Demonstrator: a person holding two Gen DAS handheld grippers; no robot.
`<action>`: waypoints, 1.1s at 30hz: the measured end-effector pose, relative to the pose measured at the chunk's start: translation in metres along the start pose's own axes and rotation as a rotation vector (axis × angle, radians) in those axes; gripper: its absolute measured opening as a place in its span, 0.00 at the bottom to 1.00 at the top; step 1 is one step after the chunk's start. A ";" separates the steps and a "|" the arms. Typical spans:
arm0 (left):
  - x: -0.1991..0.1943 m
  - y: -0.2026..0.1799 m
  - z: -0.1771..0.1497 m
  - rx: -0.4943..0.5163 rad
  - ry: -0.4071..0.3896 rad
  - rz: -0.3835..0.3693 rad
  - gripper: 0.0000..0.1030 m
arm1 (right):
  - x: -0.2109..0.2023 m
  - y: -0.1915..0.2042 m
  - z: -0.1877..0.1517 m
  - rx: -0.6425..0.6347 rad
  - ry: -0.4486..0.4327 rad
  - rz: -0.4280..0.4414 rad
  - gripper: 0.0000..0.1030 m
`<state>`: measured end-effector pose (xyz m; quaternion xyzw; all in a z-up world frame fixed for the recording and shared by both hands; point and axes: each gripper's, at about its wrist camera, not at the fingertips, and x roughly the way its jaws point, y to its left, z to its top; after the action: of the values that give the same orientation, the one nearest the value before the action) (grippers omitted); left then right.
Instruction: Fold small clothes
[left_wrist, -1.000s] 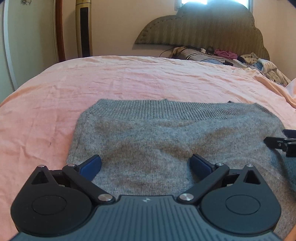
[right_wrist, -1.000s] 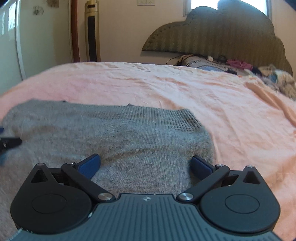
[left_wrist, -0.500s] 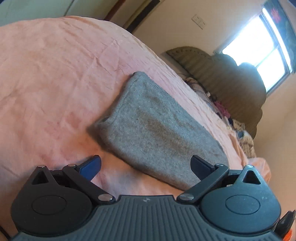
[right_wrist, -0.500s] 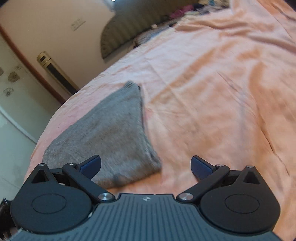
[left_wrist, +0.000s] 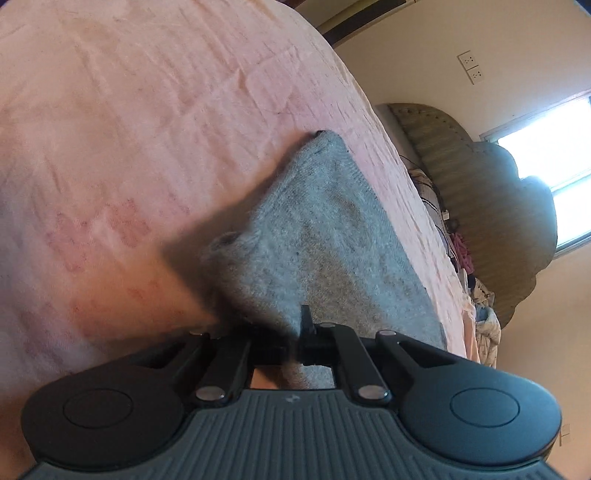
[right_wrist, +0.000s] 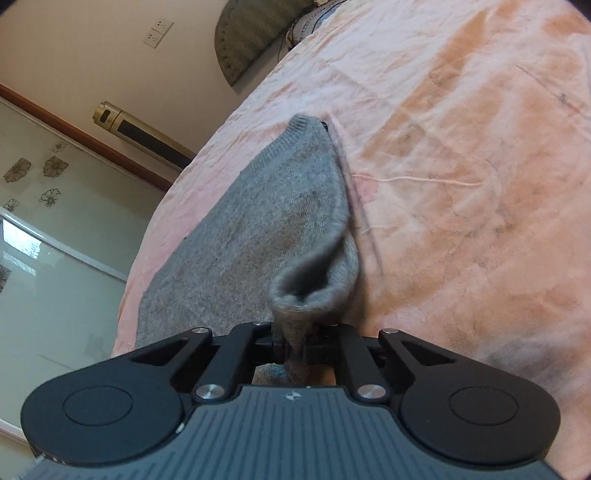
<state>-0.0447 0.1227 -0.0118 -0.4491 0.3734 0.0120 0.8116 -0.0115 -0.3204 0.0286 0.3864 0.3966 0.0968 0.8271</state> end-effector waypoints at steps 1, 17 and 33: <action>-0.006 -0.004 -0.001 0.023 -0.007 0.000 0.04 | -0.010 0.001 0.003 -0.009 -0.012 0.014 0.12; -0.068 -0.041 -0.002 0.419 -0.248 0.072 0.80 | -0.045 0.028 0.035 -0.245 -0.166 -0.087 0.66; 0.075 -0.091 -0.029 0.824 -0.153 0.200 0.82 | 0.082 0.058 0.035 -0.681 -0.130 -0.230 0.68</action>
<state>0.0244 0.0228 -0.0016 -0.0466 0.3273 -0.0261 0.9434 0.0768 -0.2622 0.0363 0.0471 0.3292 0.1049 0.9372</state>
